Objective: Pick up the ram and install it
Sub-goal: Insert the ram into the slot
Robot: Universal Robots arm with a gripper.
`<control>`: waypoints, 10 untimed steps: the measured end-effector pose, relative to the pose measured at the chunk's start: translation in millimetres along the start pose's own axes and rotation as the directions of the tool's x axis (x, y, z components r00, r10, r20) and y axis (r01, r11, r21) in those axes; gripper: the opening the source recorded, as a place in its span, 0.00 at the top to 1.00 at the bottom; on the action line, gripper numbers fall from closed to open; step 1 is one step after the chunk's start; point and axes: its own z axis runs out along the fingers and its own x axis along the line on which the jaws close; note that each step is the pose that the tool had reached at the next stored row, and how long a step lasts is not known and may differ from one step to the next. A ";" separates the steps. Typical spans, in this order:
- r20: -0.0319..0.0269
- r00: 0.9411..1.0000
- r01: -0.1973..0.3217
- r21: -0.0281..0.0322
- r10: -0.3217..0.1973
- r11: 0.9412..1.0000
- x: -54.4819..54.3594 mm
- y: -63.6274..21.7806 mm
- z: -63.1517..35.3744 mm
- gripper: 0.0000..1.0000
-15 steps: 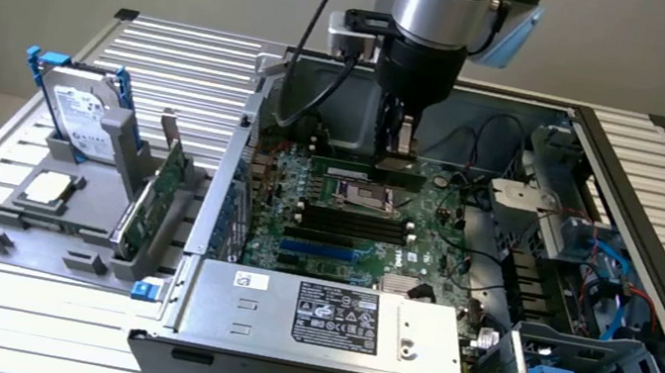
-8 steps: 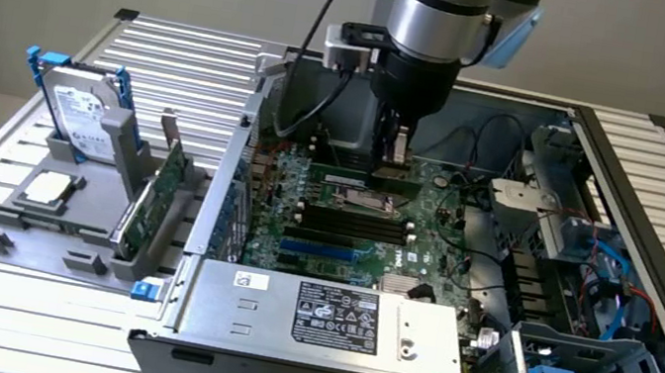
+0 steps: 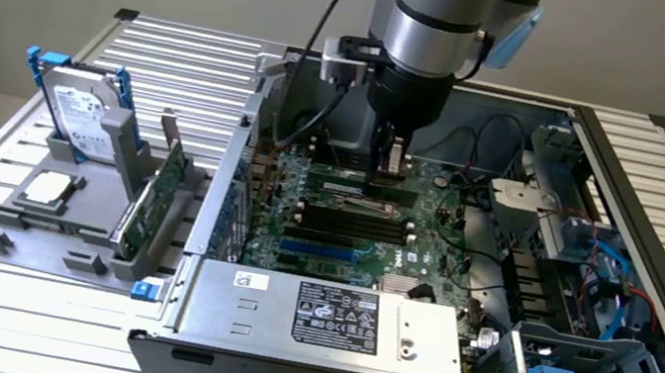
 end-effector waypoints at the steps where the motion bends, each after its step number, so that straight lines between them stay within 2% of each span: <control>1: 0.000 1.000 -0.001 0.000 0.001 1.000 -0.1 -0.1 2.0 0.86; 10: 0.000 1.000 -0.002 0.000 0.002 1.000 -0.4 -0.7 18.2 0.86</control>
